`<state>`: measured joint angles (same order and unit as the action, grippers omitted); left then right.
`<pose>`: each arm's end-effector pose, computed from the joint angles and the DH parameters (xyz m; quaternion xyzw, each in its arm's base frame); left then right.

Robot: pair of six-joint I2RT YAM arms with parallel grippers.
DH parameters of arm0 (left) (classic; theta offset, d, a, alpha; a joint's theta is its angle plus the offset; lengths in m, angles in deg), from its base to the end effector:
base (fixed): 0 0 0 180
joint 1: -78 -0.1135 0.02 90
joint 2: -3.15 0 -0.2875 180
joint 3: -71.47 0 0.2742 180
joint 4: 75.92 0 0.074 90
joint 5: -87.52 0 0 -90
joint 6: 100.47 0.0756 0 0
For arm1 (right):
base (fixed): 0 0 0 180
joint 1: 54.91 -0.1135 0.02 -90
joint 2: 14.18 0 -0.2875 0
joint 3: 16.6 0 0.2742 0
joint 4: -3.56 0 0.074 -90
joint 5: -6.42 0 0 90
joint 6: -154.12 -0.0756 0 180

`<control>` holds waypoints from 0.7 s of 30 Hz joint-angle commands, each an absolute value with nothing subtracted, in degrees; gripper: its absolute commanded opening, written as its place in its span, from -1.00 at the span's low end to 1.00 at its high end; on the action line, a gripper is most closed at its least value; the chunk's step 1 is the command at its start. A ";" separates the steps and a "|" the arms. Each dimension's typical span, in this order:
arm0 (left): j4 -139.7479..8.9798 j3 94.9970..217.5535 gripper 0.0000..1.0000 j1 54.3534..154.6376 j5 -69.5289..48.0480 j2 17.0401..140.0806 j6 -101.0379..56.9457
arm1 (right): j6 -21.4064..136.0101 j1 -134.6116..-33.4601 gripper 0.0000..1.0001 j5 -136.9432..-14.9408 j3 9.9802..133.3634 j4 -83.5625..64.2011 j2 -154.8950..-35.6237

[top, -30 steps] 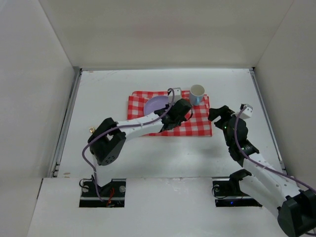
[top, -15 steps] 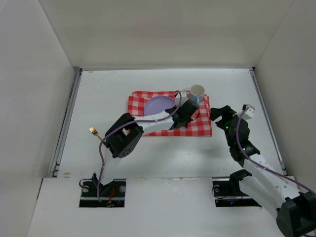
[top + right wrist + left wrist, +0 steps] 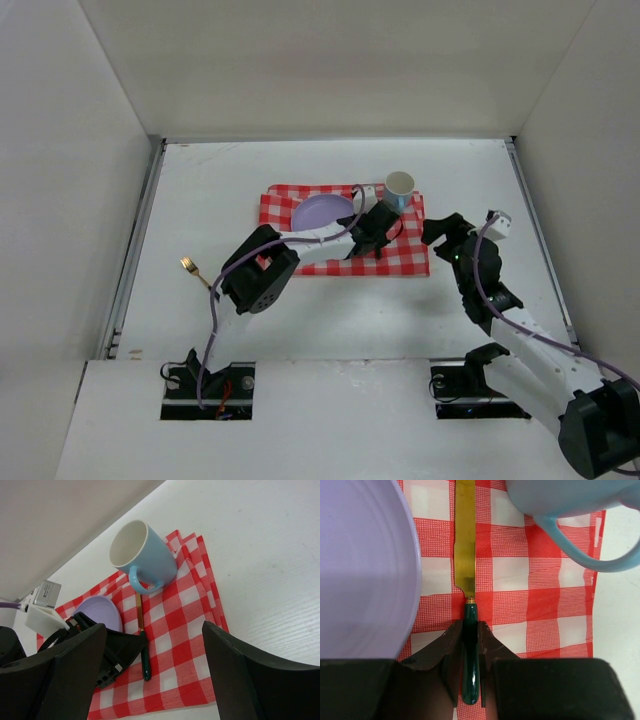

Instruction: Set the dinner table for one person

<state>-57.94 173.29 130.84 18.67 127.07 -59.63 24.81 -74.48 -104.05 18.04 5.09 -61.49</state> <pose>0.3510 -0.4179 0.1559 -0.0488 0.8932 -0.2177 0.3904 0.2300 0.0537 0.2367 0.2415 0.7295 0.1877 0.6118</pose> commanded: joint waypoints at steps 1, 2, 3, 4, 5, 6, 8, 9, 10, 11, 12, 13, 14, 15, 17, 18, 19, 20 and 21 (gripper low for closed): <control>-58.45 175.60 -1.00 130.42 17.21 127.08 -61.35 | 24.83 -74.64 0.67 -103.71 18.98 8.32 -62.34; -58.45 175.69 -0.97 130.42 16.86 127.25 -61.44 | 24.74 -74.64 0.67 -103.88 18.89 8.40 -62.52; -58.45 175.60 -0.96 130.42 16.60 127.34 -61.53 | 24.48 -74.64 0.67 -103.80 18.80 8.49 -62.61; -58.62 175.34 -0.93 130.60 16.59 127.26 -61.70 | 24.39 -74.64 0.67 -103.54 18.80 8.49 -62.61; -58.88 174.81 -0.88 130.68 16.68 127.08 -61.97 | 24.39 -74.64 0.68 -103.45 18.80 8.41 -62.43; -59.23 174.29 -0.83 130.77 16.68 126.91 -62.06 | 24.65 -74.64 0.68 -103.88 18.80 8.32 -62.17; -60.11 173.15 -0.72 130.86 16.68 126.21 -61.97 | 24.57 -74.64 0.69 -104.41 18.45 8.49 -61.82; -60.55 172.36 -0.65 130.95 17.03 125.42 -61.80 | 24.39 -74.64 0.70 -104.24 18.45 8.49 -61.90; -61.16 171.30 -0.57 130.95 17.47 124.37 -61.62 | 24.30 -74.64 0.70 -103.89 18.54 8.41 -62.08; -61.87 170.42 -0.52 130.95 18.08 123.57 -61.53 | 24.30 -74.64 0.70 -103.80 18.62 8.23 -62.25; -62.74 169.28 -0.47 131.12 18.78 122.43 -61.27 | 24.39 -74.64 0.70 -104.15 18.71 8.23 -62.25; -63.36 168.49 -0.43 131.21 19.14 121.29 -60.75 | 24.56 -74.64 0.70 -104.41 18.71 8.23 -62.25; -63.54 167.96 -0.40 131.30 19.32 120.32 -60.13 | 24.39 -74.64 0.70 -104.50 18.54 8.32 -62.25; -63.54 167.26 -0.37 131.39 19.58 119.01 -59.34 | 24.30 -74.38 0.70 -104.24 18.45 8.32 -62.17; -63.72 165.50 -0.33 131.56 20.28 115.93 -58.37 | 24.13 -74.29 0.70 -103.89 18.45 8.23 -61.99; -64.15 163.93 -0.32 131.82 20.81 113.57 -57.84 | 24.21 -74.46 0.70 -104.06 18.45 8.14 -61.64; -65.03 162.00 -0.30 132.18 21.42 110.93 -57.06 | 24.39 -74.46 0.70 -104.41 18.45 8.14 -61.38; -65.73 160.41 -0.30 132.35 21.78 108.82 -56.27 | 24.30 -74.46 0.70 -104.59 18.28 8.23 -61.20; -66.79 157.96 -0.31 132.62 22.21 105.67 -55.21 | 24.13 -74.29 0.70 -104.50 18.01 8.49 -61.20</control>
